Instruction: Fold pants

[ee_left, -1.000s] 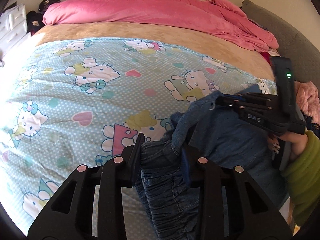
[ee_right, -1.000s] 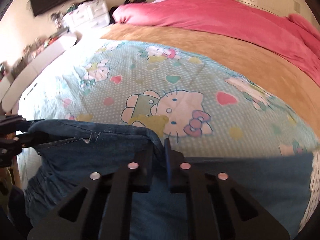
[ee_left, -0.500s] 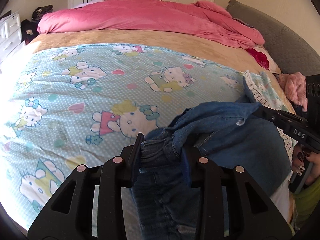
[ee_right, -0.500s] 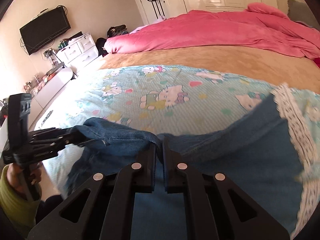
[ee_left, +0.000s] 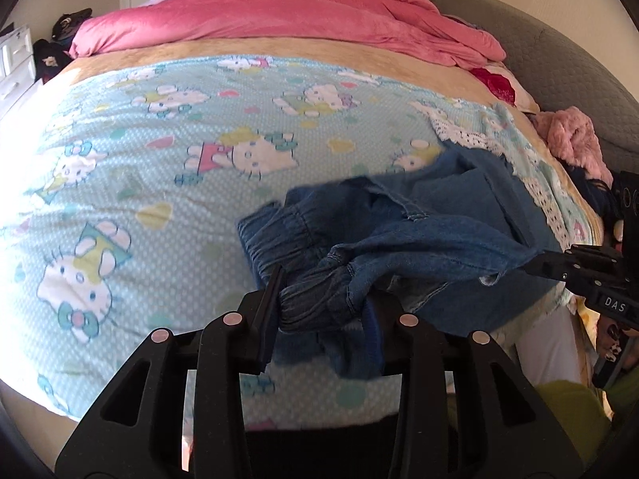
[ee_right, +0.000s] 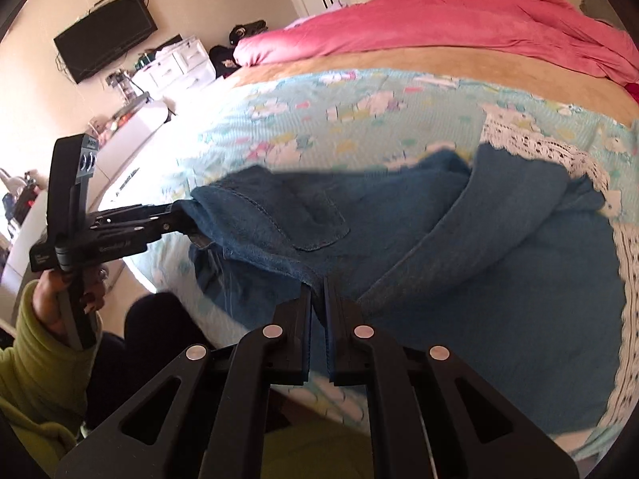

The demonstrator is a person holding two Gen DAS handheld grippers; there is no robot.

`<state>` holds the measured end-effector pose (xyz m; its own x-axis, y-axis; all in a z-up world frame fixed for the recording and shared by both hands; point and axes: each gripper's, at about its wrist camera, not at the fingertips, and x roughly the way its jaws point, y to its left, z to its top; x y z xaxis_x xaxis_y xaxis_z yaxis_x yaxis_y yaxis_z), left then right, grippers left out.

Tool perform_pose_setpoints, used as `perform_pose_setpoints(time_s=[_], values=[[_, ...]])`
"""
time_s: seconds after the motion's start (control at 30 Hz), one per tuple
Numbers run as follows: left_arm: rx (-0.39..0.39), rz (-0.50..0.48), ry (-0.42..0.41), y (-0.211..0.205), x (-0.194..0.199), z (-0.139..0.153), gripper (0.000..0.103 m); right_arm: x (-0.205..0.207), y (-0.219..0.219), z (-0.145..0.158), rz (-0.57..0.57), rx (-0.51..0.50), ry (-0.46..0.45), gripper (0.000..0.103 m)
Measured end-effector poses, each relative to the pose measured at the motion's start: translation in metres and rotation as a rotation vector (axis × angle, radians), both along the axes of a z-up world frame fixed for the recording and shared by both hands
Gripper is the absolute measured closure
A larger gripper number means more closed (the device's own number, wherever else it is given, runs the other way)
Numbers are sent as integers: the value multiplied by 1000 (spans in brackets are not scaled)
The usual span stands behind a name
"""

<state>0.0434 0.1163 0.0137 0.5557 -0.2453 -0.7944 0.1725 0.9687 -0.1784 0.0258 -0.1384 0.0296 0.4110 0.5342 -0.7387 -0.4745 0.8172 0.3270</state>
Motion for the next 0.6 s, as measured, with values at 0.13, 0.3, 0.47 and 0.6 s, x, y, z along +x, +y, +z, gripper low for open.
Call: perform_pose_setpoints(time_s=[0.13, 0.3, 0.47, 0.6], values=[[13, 10, 47, 3, -11, -16, 68, -9, 7, -20, 7, -20, 39, 98], [-7, 36, 65, 14, -31, -16, 60, -16, 6, -32, 9, -23, 83, 95], [27, 83, -36, 16, -48, 21, 60, -21, 1, -25, 24, -24, 74, 89], [9, 43, -88, -7, -36, 41, 60, -30, -1, -20, 62, 2, 89, 60]])
